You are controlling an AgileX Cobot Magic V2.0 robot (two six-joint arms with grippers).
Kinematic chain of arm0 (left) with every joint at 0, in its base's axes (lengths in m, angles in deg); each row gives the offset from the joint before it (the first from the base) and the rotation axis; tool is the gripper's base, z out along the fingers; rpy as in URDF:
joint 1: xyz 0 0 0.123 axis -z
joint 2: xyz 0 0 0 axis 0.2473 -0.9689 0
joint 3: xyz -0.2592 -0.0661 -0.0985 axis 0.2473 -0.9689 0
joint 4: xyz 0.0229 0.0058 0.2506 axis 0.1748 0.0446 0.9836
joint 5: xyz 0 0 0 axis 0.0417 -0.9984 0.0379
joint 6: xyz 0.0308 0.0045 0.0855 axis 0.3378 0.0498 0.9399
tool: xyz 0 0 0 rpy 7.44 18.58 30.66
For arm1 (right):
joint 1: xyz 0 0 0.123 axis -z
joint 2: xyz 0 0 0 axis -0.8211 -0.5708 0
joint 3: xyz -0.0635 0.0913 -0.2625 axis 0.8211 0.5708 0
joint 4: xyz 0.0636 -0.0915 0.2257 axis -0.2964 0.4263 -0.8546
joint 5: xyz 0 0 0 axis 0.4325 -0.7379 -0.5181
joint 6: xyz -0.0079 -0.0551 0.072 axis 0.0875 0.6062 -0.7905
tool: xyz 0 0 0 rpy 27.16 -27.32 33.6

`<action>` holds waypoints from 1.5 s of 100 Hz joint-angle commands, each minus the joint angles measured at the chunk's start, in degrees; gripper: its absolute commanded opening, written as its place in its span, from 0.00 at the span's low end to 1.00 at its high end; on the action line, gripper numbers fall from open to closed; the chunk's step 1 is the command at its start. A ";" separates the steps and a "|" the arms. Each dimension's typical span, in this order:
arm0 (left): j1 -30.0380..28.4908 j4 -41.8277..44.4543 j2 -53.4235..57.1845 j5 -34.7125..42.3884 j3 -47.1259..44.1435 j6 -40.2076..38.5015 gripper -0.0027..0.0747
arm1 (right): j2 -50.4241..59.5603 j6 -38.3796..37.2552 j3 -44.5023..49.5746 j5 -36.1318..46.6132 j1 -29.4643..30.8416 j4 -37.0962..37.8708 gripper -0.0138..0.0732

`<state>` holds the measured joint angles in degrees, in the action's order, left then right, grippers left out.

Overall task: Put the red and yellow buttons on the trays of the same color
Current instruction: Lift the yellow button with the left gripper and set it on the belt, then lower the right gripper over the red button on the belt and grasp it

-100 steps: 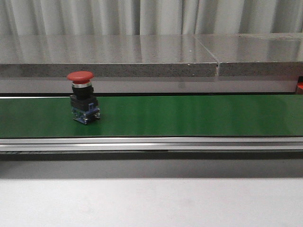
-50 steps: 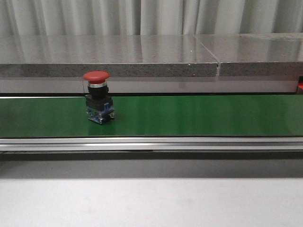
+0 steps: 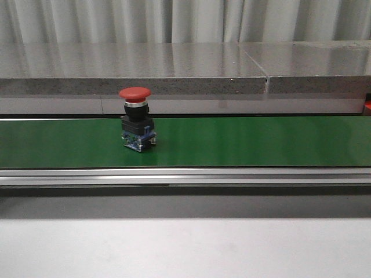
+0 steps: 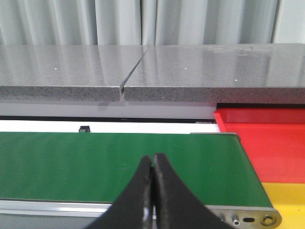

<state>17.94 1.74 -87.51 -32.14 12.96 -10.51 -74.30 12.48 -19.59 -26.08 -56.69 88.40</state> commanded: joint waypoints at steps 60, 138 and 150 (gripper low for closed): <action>0.91 -5.52 28.52 5.76 -19.91 -1.08 0.01 | -5.84 0.23 -13.45 -4.81 0.08 0.84 0.08; 0.91 -5.87 29.77 5.49 -20.02 -1.08 0.01 | -45.51 0.57 -53.00 -31.37 -8.17 -1.21 0.41; 0.91 -5.87 29.77 5.49 -20.02 -1.08 0.01 | -52.44 0.57 -57.75 -35.97 -12.29 -1.73 0.67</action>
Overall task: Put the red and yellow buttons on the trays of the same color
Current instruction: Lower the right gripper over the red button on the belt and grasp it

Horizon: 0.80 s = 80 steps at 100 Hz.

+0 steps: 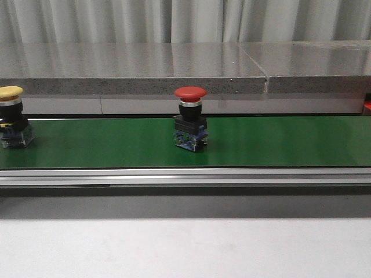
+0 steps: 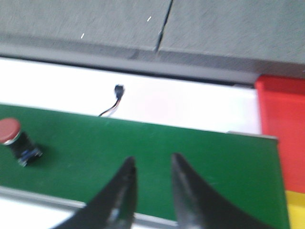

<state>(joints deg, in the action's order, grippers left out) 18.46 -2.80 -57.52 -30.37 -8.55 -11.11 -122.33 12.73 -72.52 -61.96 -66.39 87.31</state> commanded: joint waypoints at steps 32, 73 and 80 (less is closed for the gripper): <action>0.40 -1.33 -0.21 3.72 1.49 -0.48 0.01 | -21.38 3.56 -18.44 -12.42 -11.17 -3.80 0.76; 0.40 -1.33 -0.21 3.72 1.49 -0.48 0.01 | -39.66 16.27 -32.98 -21.35 -12.59 -16.52 0.76; 0.40 -1.33 -0.21 3.72 1.49 -0.48 0.01 | -41.76 16.27 -34.29 -21.30 -12.59 -16.52 0.76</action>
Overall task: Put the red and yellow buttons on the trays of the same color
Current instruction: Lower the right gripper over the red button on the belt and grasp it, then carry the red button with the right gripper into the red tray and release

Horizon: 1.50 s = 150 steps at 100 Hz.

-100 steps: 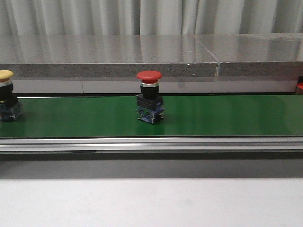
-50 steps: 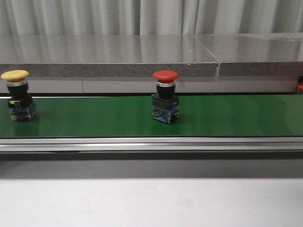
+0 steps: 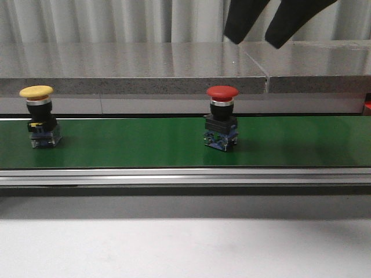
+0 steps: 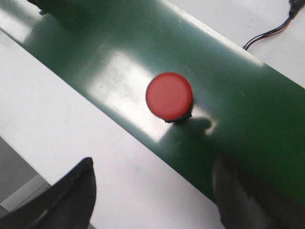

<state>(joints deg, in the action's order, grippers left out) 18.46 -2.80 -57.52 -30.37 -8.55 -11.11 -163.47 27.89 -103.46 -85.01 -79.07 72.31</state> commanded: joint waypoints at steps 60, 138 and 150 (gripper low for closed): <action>0.40 -1.33 -0.21 3.72 1.49 -0.48 0.01 | -11.07 1.02 -4.97 4.15 0.26 2.27 0.67; 0.40 -1.33 -0.21 3.72 1.49 -0.48 0.01 | -0.98 -3.97 -4.69 1.98 12.28 3.39 0.21; 0.40 -1.33 -0.21 3.72 1.49 -0.48 0.01 | 0.10 -3.95 -4.69 -0.34 19.23 3.70 0.16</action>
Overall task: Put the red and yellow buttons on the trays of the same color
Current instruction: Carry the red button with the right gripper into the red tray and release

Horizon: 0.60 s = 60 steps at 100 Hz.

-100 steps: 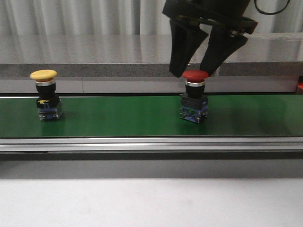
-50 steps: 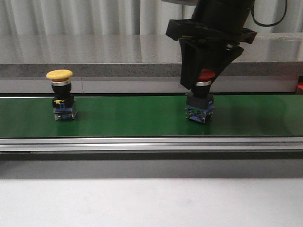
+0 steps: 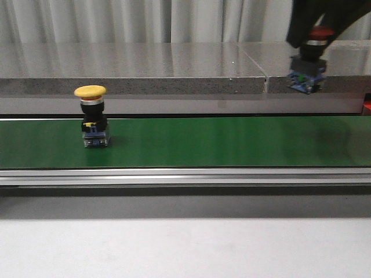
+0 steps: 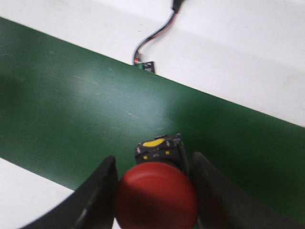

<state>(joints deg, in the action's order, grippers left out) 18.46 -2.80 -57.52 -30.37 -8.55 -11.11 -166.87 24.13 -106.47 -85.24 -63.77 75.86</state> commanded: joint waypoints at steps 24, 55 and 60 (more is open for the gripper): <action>0.40 -1.33 -0.21 3.72 1.49 -0.48 0.01 | 3.93 -0.82 -1.42 -2.36 17.59 1.83 0.16; 0.40 -1.33 -0.21 3.72 1.49 -0.48 0.01 | 3.17 -2.46 -1.42 2.16 30.64 1.83 0.16; 0.40 -1.33 -0.21 3.72 1.49 -0.48 0.01 | 2.44 -2.46 -1.42 3.29 32.27 1.93 0.16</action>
<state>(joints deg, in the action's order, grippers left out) 18.46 -2.80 -57.52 -30.37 -8.55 -11.11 -165.88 21.63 -106.47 -85.94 -33.99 78.18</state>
